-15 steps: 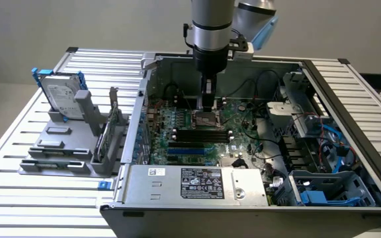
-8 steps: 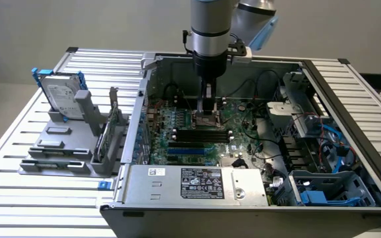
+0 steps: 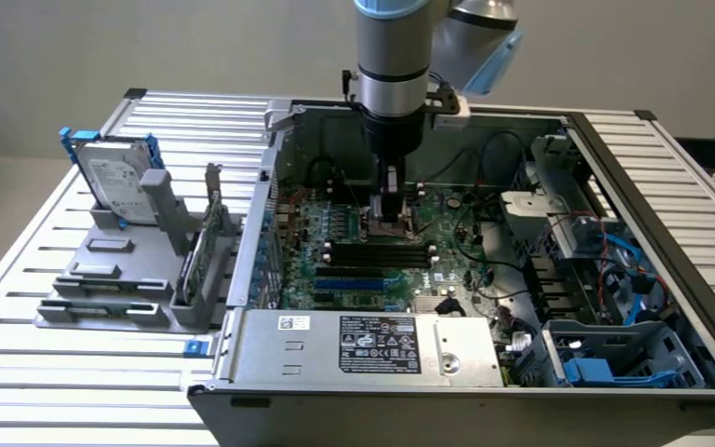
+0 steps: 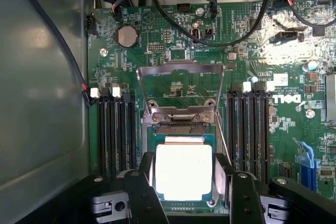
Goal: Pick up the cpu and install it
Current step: 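Place the cpu into insertion slot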
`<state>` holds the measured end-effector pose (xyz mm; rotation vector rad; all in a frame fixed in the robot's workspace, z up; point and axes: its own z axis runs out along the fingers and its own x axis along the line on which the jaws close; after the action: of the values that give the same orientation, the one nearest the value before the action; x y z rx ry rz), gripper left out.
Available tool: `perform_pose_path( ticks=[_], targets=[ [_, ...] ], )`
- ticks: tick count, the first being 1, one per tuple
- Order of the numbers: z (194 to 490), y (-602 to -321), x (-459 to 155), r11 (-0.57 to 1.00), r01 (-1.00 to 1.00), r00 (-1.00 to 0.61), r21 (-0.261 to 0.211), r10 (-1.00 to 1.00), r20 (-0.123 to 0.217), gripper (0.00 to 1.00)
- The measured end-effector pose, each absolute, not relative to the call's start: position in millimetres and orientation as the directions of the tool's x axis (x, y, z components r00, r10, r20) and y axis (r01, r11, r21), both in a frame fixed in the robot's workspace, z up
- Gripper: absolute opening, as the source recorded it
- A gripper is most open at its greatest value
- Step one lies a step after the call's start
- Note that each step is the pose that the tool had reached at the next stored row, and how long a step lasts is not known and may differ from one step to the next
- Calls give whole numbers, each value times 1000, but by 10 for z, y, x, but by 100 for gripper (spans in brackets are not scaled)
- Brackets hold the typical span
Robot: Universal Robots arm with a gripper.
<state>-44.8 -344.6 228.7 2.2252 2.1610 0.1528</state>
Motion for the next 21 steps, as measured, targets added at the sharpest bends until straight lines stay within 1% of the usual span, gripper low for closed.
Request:
perform_pose_path(
  ticks=[5, 15, 21],
  targets=[
    [2245, -3446, -448, -7, 996, 3, 94, 999, 45, 55],
    [2137, -3446, -447, -6, 996, 2, 94, 999, 45, 55],
    [2124, -3446, -447, -6, 996, 2, 94, 999, 44, 55]
  ],
)
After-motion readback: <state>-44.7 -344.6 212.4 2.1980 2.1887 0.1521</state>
